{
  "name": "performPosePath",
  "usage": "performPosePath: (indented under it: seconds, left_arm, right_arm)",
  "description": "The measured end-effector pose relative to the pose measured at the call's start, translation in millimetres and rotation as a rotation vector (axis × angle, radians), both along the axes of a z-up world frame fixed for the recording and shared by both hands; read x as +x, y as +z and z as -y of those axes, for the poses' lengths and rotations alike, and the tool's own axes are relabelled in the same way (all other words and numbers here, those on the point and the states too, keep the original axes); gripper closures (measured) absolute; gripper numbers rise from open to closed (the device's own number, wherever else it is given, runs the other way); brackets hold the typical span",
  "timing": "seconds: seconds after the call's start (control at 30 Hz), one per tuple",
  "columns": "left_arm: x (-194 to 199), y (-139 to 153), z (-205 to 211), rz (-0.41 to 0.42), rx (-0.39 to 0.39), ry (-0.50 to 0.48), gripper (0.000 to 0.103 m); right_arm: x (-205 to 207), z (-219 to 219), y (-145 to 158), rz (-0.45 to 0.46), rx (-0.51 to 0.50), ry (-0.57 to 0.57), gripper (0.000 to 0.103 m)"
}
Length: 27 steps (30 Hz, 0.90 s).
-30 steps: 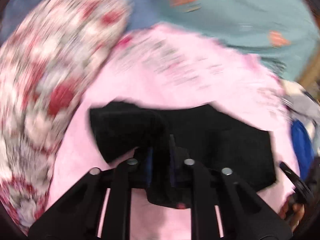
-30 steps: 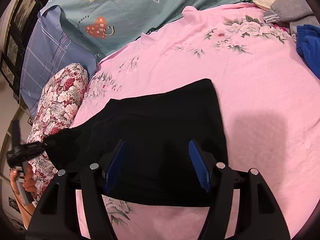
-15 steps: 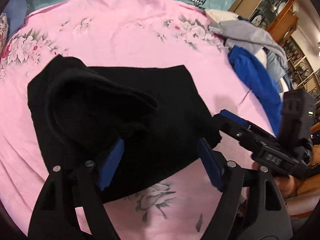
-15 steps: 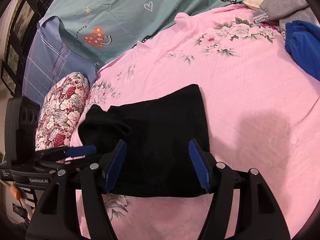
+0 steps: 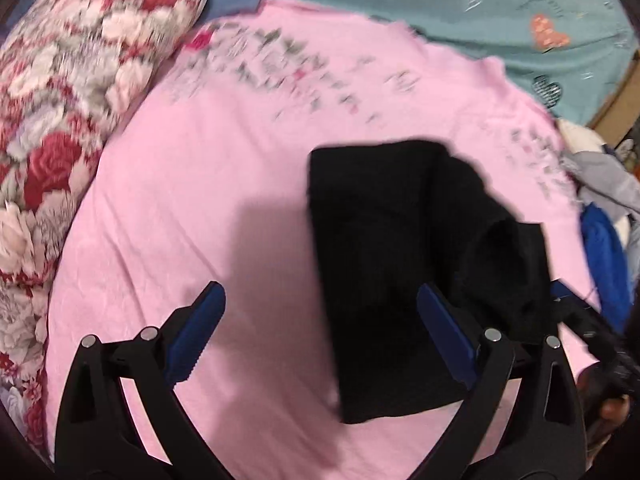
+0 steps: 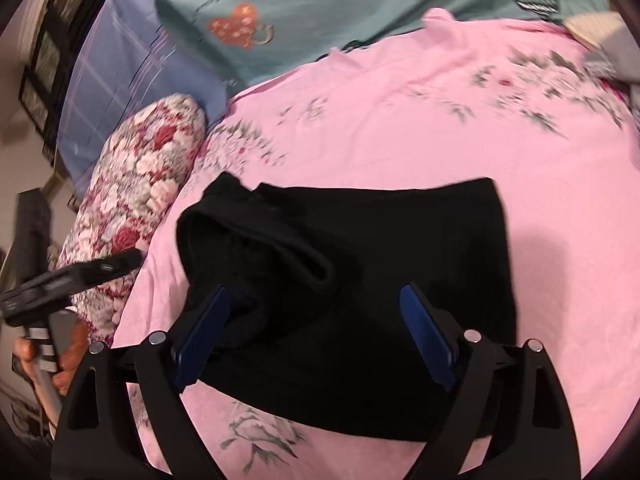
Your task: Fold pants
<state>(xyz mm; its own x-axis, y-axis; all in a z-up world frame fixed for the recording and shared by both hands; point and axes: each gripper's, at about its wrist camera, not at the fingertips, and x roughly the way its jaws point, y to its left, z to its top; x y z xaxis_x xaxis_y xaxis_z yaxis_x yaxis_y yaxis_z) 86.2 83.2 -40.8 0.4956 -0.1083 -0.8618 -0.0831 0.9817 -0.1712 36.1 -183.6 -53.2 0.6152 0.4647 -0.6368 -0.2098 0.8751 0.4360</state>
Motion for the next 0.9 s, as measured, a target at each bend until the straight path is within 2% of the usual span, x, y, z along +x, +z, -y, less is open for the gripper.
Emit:
performPosePath:
  seconds: [0.23,0.37,0.5,0.67,0.77,0.8,0.9]
  left_arm:
    - [10,-37,-7,-0.094,-0.010,-0.019,0.005]
    - [14,-51,1,-0.092,0.024,-0.036,0.005]
    - [15,-54,0,-0.097,0.014,-0.032,0.005]
    - [14,-58,-1,-0.112,-0.014,-0.011,0.005]
    - [12,-59,-2,-0.114,-0.027,-0.009,0.005]
    - [11,-59,-3,-0.115,-0.031,-0.008,0.005]
    - [9,-60,-4,-0.113,-0.034,-0.010,0.005]
  right_arm:
    - [10,-45,11,0.012,-0.020,0.150,0.015]
    - [24,-55,17,0.065,-0.110,0.097,0.015]
    - [43,-66,16,0.010,-0.099,0.130,0.015]
    - [40,-90,33,0.097,-0.155,0.164,0.015]
    - [46,-100,33,0.120,-0.279,0.120,0.015]
    - [46,-99,32,0.123,-0.289,0.110,0.015]
    - [44,-87,31,0.113,-0.236,0.130,0.015]
